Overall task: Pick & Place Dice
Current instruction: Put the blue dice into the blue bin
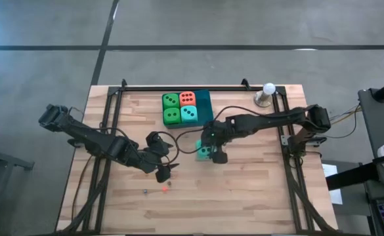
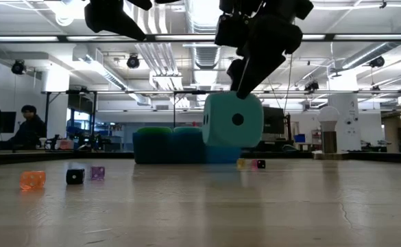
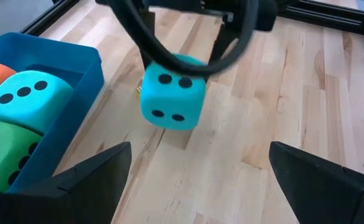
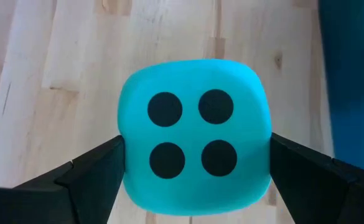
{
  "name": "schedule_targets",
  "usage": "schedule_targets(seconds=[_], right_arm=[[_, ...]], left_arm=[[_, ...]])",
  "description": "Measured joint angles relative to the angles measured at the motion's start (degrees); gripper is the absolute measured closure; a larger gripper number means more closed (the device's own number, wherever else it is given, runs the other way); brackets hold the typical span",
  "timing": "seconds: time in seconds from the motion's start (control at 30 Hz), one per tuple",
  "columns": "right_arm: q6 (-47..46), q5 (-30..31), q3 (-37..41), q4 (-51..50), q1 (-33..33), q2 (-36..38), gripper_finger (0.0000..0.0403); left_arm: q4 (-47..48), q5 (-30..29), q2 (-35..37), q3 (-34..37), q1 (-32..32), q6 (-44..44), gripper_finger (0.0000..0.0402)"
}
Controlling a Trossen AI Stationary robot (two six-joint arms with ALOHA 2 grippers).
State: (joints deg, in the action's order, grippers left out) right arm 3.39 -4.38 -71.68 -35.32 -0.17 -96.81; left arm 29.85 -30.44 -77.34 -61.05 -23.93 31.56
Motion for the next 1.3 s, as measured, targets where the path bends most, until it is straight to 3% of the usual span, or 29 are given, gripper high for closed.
schedule_targets(seconds=[0.33, 0.63, 0.97, 1.3], right_arm=[[2.9, 0.06, -0.2, -3.13, -3.82, 8.31, 0.0046], [5.1, 0.45, -1.02, -3.12, -11.4, 12.46, 0.0046], [10.82, -0.64, -10.65, -5.57, -19.5, 7.61, 0.0046], [23.49, -8.82, -19.59, -10.26, -29.19, -1.14, 0.0046]], left_arm=[[-0.01, 0.0, 0.0, 0.02, 0.0, 0.0, 0.0018], [0.01, 0.0, 0.0, 0.02, 0.0, 0.01, 0.0016], [-0.01, -0.02, 0.0, 0.02, 0.01, 0.01, 0.0018], [0.01, 0.0, 0.0, 0.02, 0.01, 0.01, 0.0016]])
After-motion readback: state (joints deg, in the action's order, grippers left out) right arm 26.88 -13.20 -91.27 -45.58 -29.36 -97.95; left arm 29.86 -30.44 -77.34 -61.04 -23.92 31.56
